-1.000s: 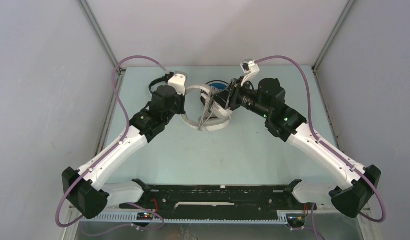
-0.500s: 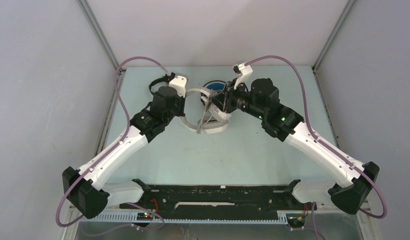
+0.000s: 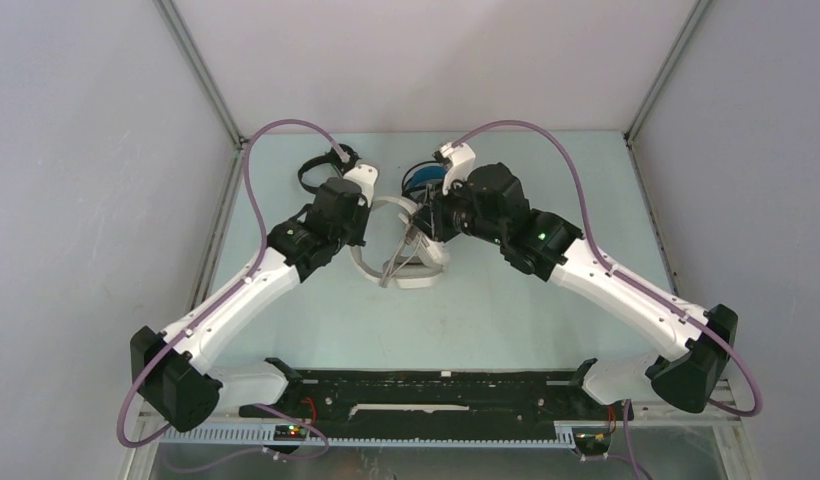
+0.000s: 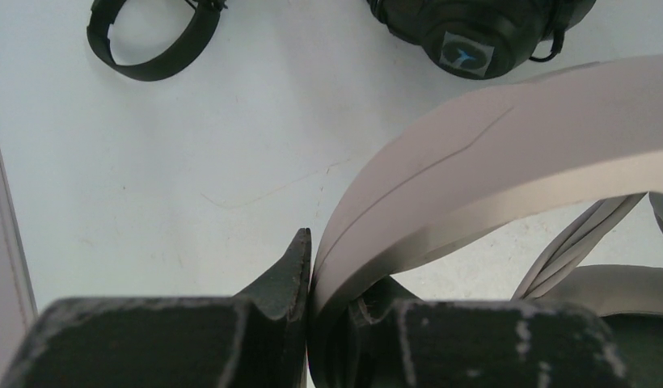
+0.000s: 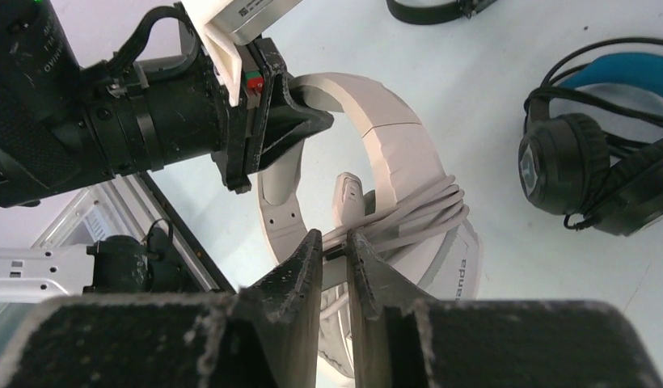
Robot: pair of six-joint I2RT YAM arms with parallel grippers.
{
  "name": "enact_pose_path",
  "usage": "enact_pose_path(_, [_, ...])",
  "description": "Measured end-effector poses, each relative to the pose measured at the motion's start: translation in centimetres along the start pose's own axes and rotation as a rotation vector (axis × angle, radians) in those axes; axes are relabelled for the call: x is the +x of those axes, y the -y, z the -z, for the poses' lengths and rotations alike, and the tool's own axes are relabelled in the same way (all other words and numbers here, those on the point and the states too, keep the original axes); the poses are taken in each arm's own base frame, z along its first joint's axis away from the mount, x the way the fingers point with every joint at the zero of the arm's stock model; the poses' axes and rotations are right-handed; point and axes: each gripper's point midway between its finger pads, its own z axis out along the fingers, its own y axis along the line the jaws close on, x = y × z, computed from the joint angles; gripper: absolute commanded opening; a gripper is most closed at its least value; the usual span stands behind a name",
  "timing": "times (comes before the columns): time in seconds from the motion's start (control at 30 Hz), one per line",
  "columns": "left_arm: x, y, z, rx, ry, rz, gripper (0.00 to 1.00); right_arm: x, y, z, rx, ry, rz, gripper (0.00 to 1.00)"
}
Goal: Wrap the headphones
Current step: Wrap the headphones cable around the headphones.
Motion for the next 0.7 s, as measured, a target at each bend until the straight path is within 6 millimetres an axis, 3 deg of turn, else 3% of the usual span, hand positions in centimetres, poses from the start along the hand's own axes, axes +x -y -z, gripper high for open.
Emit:
enact_pose_path(0.3, [1.7, -0.2, 0.0, -0.010, -0.084, -0.025, 0.00, 1.9, -0.6, -0.5, 0.021, -0.055, -0.015, 0.19])
enact_pose_path(0.7, [1.9, -0.3, -0.6, -0.018, -0.108, -0.019, 0.00, 2.2, 0.5, -1.2, 0.103, -0.006, -0.118, 0.20])
